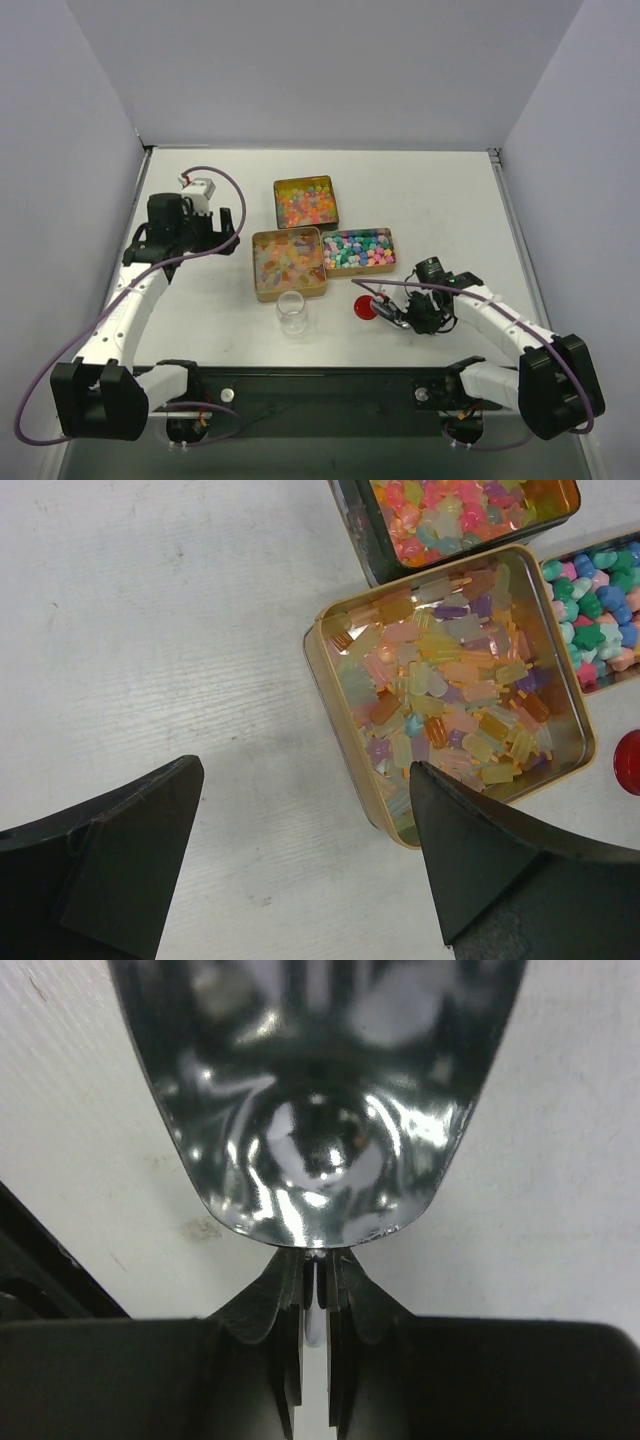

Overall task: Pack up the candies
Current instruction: Pick up the spatula from the center of the board.

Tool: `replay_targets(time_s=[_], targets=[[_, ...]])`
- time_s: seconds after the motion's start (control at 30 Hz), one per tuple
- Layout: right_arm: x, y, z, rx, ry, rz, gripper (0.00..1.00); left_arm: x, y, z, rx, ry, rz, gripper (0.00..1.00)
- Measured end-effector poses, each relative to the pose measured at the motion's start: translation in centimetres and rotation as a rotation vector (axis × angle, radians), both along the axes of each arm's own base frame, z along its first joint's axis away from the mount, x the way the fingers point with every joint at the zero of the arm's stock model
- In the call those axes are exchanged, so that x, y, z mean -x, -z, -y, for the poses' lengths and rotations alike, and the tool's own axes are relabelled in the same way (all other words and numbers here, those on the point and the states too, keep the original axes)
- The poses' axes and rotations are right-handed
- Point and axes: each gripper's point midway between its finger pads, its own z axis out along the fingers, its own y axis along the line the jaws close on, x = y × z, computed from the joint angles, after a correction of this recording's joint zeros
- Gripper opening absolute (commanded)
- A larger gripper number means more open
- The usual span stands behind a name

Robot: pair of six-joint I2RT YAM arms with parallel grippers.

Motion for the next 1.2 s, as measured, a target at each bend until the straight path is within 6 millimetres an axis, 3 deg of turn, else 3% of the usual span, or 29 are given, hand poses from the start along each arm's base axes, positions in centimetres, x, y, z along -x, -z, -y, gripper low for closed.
replay_targets(time_s=[0.2, 0.3, 0.43, 0.5, 0.63, 0.83, 1.03, 1.2], targets=[[-0.1, -0.3, 0.8, 0.04, 0.007, 0.014, 0.0, 0.2, 0.0, 1.7, 0.077, 0.056, -0.024, 0.91], [-0.1, -1.8, 1.3, 0.062, 0.017, 0.022, 0.0, 0.1, -1.3, 3.9, 0.157, 0.126, -0.032, 0.9], [-3.3, -7.6, 0.0, 0.003, 0.048, 0.16, 0.0, 0.2, -4.8, 8.7, 0.283, 0.297, -0.022, 0.75], [-5.2, -10.7, -0.9, -0.042, 0.069, 0.232, 0.0, 0.7, -6.2, 11.2, 0.34, 0.392, -0.015, 0.73], [-7.8, -14.3, -2.7, -0.113, 0.087, 0.298, 0.0, 2.3, -7.0, 14.5, 0.424, 0.511, -0.048, 0.82], [-9.0, -14.6, -4.9, -0.102, 0.03, 0.251, 0.0, 2.8, -7.8, 16.8, 0.523, 0.556, -0.093, 0.84], [-10.9, -15.7, -6.4, -0.108, 0.022, 0.247, 0.0, 2.4, -8.5, 17.5, 0.571, 0.547, -0.094, 0.84], [-11.1, -15.9, -7.3, -0.114, 0.006, 0.246, 0.0, 2.2, -8.9, 17.7, 0.592, 0.532, -0.088, 0.84]])
